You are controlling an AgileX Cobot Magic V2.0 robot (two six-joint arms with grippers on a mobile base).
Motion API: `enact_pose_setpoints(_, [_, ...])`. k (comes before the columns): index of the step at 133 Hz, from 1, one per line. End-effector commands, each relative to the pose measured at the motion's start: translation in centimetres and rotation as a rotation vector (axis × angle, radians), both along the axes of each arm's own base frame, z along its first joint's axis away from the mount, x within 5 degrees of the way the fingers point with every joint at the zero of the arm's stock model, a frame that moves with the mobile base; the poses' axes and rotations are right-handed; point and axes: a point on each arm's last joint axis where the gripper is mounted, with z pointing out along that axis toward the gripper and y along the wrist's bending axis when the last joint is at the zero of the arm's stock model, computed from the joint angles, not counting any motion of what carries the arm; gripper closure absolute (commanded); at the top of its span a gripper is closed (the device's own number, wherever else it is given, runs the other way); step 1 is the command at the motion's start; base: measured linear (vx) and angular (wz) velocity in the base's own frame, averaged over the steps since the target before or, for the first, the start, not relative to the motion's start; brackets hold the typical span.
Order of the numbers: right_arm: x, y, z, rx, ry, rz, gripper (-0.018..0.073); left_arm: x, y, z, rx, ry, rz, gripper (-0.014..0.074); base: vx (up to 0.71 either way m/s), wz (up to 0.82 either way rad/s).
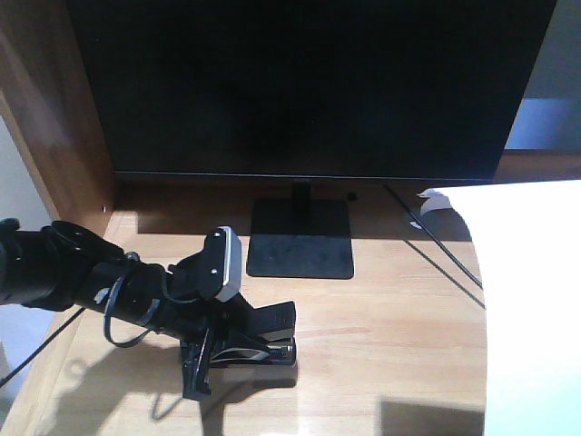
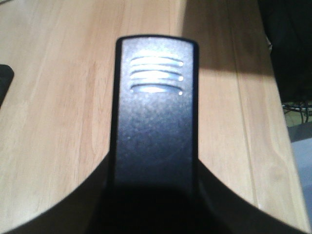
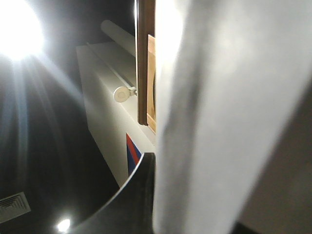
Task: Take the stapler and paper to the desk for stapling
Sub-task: 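Lower the black stapler onto the desk with the left gripper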
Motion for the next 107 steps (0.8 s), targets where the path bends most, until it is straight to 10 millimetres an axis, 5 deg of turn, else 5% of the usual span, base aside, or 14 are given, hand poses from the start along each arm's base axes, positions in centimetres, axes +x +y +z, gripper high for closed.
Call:
enact_pose_setpoints(1, [-0.3,0.0,0.9,0.003,-0.049,-0.010,0.0565,0.6,-0.8,1.9,-0.096,-0.022,-0.028,0.0603,0.00,0.00])
enact_pose_setpoints(63, [-0.2,0.0,0.8,0.003,-0.045,-0.010,0.0565,2.0,-1.8,-2.0,-0.030,0.042,-0.009,0.0603,0.00,0.00])
enact_pose_setpoints(107, [-0.2,0.0,0.8,0.003,-0.046,-0.010,0.0565,2.0,-1.8,-2.8,-0.022,0.065,-0.011,0.0582,0.00,0.00])
